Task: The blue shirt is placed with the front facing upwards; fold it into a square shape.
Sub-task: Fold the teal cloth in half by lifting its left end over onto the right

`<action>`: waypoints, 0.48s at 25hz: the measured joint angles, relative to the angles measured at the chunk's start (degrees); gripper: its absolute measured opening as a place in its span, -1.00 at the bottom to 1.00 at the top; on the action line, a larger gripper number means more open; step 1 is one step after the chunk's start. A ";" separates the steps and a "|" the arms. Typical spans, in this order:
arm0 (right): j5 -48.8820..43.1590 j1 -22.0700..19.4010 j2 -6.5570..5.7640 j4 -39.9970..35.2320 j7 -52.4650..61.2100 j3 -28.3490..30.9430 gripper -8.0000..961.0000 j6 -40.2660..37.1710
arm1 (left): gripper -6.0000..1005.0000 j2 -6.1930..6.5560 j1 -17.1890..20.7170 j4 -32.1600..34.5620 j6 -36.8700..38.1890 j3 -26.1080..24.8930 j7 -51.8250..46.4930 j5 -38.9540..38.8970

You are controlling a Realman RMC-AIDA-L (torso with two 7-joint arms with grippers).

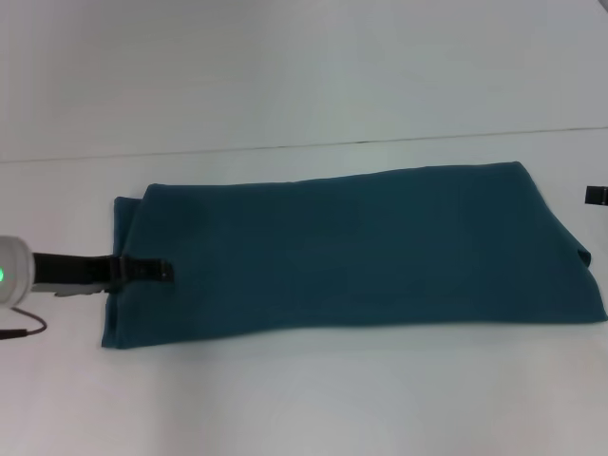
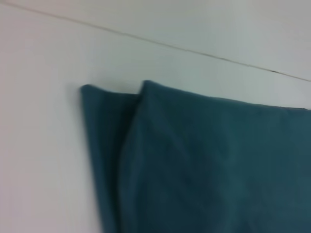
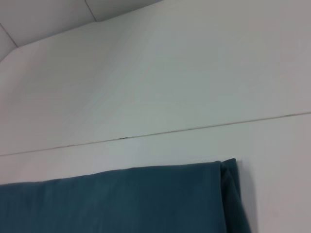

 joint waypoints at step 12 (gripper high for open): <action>0.00 0.12 0.08 0.00 0.19 0.01 0.91 -0.04 | 0.80 -0.38 -0.50 -3.53 -2.99 1.90 0.94 0.10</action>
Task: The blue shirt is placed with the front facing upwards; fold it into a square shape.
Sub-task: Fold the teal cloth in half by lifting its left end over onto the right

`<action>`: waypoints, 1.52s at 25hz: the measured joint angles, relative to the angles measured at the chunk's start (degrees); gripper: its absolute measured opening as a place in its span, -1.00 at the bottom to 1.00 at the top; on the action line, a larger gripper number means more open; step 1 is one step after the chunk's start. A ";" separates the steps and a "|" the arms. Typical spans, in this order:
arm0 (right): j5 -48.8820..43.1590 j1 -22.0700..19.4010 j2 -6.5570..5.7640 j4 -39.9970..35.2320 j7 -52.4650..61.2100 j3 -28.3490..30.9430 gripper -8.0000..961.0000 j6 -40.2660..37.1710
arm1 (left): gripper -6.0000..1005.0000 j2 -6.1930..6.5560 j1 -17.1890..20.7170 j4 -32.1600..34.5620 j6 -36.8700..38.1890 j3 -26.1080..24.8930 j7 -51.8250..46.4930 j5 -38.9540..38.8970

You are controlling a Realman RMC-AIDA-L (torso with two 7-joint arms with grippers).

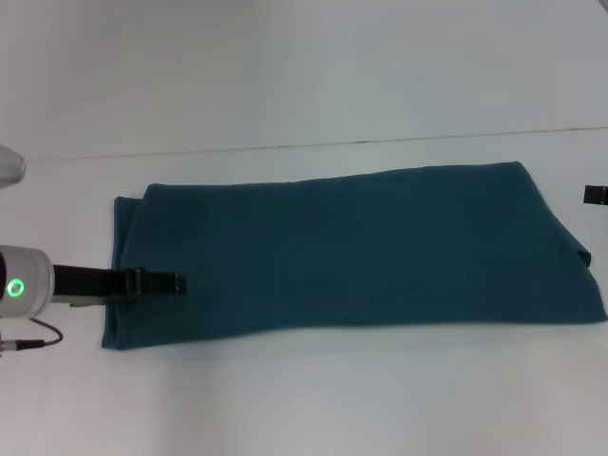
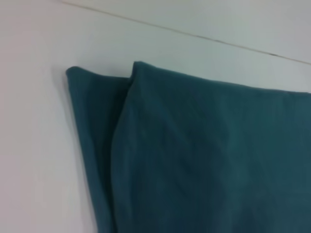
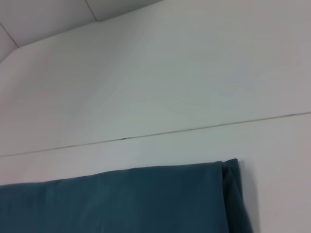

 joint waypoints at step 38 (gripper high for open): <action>0.00 1.20 -0.12 0.00 0.29 0.00 0.91 0.30 | 0.81 0.62 1.06 -1.24 -5.63 0.22 -0.91 1.15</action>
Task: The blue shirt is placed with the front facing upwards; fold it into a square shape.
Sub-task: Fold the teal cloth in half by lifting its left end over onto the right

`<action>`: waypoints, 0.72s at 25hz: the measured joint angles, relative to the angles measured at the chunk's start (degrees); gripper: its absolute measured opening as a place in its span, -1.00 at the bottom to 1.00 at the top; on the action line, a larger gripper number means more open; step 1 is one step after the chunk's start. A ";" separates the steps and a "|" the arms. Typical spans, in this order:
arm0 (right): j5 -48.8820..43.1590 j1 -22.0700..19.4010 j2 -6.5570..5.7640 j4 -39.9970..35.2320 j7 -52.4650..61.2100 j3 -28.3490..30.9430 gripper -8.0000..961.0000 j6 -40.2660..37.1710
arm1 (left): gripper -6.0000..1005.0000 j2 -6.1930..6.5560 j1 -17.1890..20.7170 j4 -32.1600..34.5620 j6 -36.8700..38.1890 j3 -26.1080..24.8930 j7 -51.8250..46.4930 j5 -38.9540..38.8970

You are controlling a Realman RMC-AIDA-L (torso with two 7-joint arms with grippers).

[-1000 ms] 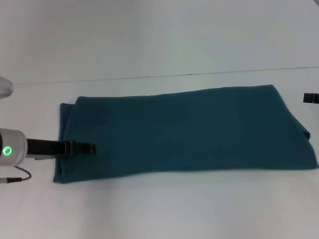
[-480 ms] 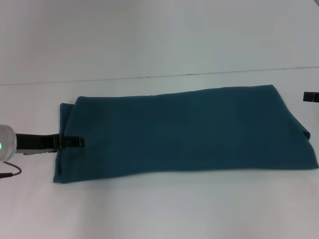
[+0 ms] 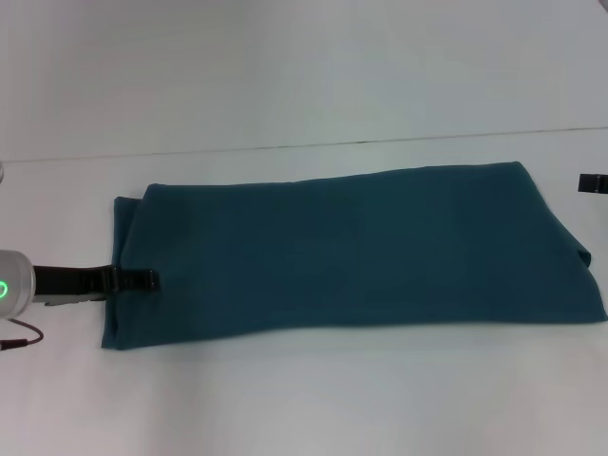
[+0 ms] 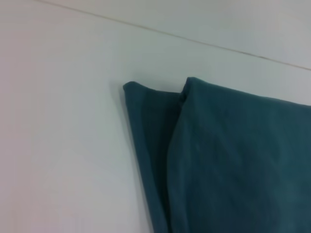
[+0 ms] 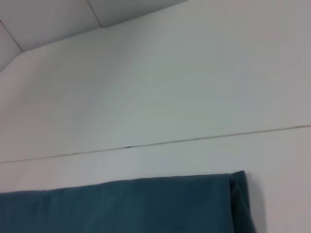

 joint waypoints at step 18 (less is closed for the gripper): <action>0.00 -0.01 -0.03 0.00 -0.06 0.00 0.91 -0.10 | 0.80 -0.07 0.41 -0.21 -0.14 0.50 0.00 0.07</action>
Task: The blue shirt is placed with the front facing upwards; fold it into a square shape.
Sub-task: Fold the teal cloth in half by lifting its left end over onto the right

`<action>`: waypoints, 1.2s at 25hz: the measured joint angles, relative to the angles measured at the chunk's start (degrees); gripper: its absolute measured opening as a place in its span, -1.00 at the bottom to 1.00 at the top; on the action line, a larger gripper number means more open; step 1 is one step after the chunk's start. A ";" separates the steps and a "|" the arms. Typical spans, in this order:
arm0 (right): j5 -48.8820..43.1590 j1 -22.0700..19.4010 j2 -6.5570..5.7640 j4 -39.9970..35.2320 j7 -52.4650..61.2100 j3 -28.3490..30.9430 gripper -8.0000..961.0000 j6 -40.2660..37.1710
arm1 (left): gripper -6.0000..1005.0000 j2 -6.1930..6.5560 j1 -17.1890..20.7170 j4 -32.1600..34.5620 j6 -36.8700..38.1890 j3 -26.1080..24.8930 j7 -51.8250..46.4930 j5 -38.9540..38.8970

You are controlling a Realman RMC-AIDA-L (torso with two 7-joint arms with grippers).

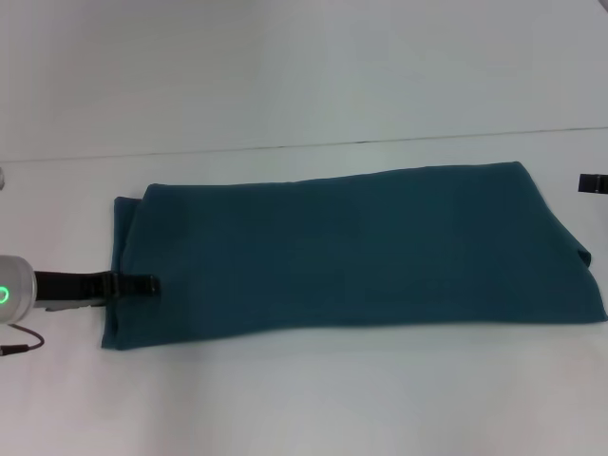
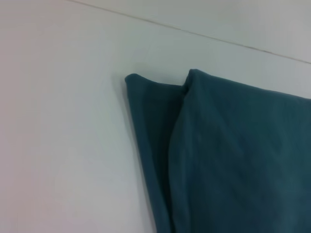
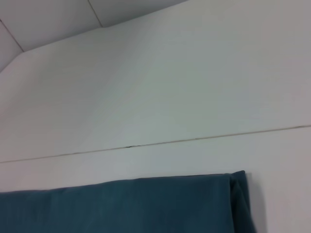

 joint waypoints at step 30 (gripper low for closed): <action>0.00 -0.01 0.00 -0.12 -0.12 0.00 0.91 0.08 | 0.81 -0.03 -0.04 0.66 1.86 -0.17 0.53 -0.09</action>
